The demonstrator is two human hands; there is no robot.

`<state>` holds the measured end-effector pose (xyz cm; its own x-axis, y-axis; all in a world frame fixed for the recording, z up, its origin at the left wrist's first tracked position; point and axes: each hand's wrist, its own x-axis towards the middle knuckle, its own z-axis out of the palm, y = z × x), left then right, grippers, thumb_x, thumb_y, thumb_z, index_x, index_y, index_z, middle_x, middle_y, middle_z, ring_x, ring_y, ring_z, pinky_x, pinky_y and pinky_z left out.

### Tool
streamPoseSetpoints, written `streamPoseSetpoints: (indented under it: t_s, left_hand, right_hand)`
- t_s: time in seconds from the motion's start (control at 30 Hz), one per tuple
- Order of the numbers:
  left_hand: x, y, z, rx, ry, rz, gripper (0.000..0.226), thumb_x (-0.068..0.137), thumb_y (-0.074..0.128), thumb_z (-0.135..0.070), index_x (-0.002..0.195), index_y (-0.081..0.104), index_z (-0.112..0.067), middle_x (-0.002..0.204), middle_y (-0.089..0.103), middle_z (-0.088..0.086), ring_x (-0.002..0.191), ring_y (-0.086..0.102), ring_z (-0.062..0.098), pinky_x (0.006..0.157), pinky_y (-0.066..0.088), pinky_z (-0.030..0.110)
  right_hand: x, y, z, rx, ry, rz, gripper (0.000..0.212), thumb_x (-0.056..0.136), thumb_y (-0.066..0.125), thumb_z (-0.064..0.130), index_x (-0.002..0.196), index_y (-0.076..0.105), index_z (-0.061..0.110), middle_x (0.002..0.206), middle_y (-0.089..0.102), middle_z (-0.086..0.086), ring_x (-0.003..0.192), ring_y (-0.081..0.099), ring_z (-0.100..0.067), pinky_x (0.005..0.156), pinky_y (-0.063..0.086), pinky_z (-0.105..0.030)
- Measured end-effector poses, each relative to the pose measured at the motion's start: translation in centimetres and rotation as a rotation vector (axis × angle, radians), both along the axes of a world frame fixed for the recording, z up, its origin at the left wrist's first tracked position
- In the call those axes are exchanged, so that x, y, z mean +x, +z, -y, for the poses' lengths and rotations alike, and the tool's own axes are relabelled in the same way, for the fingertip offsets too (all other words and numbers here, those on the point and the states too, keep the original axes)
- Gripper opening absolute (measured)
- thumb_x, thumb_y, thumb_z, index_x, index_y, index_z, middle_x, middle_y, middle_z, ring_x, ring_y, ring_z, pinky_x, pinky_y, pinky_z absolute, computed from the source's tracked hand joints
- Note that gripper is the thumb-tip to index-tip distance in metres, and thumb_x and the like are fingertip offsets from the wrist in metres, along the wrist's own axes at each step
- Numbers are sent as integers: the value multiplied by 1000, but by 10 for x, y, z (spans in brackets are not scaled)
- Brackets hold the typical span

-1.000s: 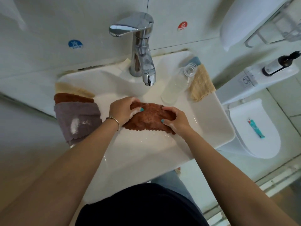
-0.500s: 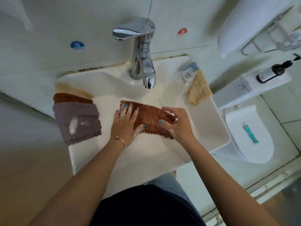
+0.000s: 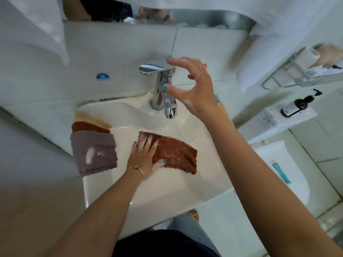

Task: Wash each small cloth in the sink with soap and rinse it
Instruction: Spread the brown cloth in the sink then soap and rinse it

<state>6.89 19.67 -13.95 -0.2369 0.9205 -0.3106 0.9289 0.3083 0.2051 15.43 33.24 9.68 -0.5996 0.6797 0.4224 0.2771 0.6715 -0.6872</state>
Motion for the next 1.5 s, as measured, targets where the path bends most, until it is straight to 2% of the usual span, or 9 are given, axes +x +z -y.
streamPoseSetpoints:
  t_s: [0.07,0.17,0.27,0.47,0.67,0.87,1.33,1.4,1.5]
  left_hand:
    - [-1,1,0,-3,-1,-1,81,92,21,-71,154,-11,-29,161,-20,1,146,-24,23,118,-12,45]
    - [-3,1,1,-18,-18,-3,81,92,20,-71,153,-13,-29,161,-21,1,146,-25,23,118,-13,44]
    - [-4,0,2,-11,-20,-7,81,92,20,-71,153,-13,-29,160,-22,1,145,-27,23,118,-13,44]
    - [-5,-2,2,16,-24,7,81,92,21,-72,153,-12,-30,161,-19,1,146,-25,24,117,-14,44]
    - [-5,-1,3,33,-19,25,81,92,23,-71,153,-11,-29,161,-18,1,146,-24,24,117,-14,43]
    - [-6,-2,4,28,-26,32,81,92,21,-71,153,-11,-29,161,-19,1,146,-25,23,118,-13,44]
    - [-7,3,5,16,-49,9,80,95,29,-65,154,-11,-28,162,-18,2,147,-23,24,119,-13,44]
    - [-6,2,7,22,-41,16,79,95,27,-65,154,-11,-28,162,-17,1,147,-22,24,119,-13,44]
    - [-3,1,14,14,-11,37,80,94,25,-67,154,-11,-28,162,-18,2,147,-22,24,118,-14,44]
  right_hand:
    - [-28,14,-13,80,96,90,50,70,80,33,118,66,28,121,59,13,118,49,-10,104,34,-26]
    - [-56,28,-25,-116,242,218,40,67,86,20,104,72,27,101,66,15,98,60,-2,91,44,-16]
    - [-64,29,-31,-254,333,229,30,66,86,4,89,74,19,85,68,13,78,62,4,79,49,-14]
    - [-63,35,-31,-361,356,209,28,67,83,-3,86,72,14,85,67,8,76,63,3,76,50,-15]
    - [-61,37,-35,-458,344,165,32,66,82,-7,81,71,19,78,66,16,75,62,3,71,48,-17]
    - [-60,37,-37,-486,315,170,31,66,82,-5,83,71,19,85,65,11,76,62,2,72,51,-23]
    - [-60,38,-39,-507,303,155,31,69,81,-3,84,72,23,88,66,15,81,62,2,74,52,-22]
    - [-59,38,-35,-468,281,152,31,70,81,0,89,72,23,94,65,12,84,61,2,78,52,-21]
    - [-45,30,-24,-249,138,162,44,73,83,13,110,67,29,114,59,12,105,56,-1,99,47,-25]
